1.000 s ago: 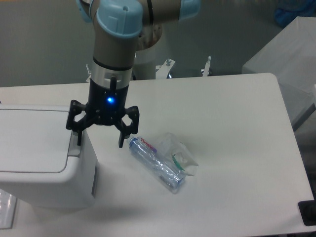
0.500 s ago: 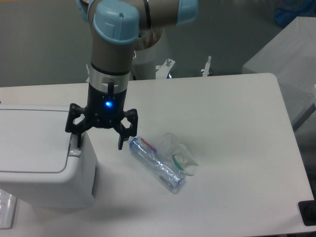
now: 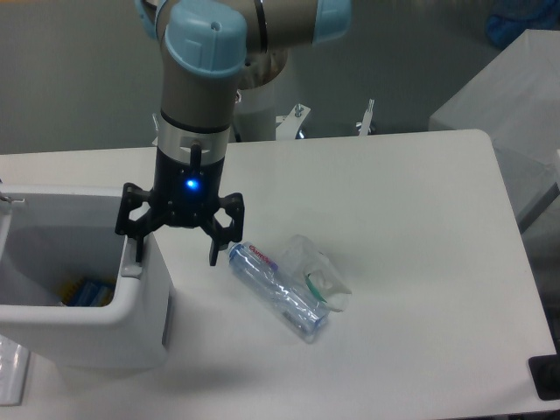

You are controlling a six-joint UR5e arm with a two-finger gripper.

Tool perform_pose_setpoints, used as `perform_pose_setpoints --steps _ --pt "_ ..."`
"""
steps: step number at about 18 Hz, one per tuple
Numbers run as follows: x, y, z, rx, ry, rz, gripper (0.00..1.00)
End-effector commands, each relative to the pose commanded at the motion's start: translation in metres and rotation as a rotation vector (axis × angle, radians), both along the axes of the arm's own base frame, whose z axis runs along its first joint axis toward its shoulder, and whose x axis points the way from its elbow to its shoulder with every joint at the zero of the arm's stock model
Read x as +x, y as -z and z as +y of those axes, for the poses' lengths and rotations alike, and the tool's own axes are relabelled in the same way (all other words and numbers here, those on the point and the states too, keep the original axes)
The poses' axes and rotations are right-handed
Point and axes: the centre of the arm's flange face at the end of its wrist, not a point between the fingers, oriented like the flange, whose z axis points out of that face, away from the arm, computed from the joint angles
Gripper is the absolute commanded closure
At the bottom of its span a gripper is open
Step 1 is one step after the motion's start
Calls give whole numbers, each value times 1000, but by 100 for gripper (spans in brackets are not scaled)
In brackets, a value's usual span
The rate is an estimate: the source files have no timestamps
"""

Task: Open the trash can
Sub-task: 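Push the trash can lid open with the gripper finger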

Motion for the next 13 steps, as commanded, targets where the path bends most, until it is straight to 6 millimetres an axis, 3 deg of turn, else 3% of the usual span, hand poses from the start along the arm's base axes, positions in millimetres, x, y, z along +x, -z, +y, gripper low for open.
perform_pose_setpoints --steps 3,6,10,13 --pt "-13 -4 -7 -99 66 175 0" --pt "-21 -2 -11 -147 66 237 0" --pt "-42 11 -29 -326 171 358 0" --pt "-64 17 -44 -383 144 372 0"
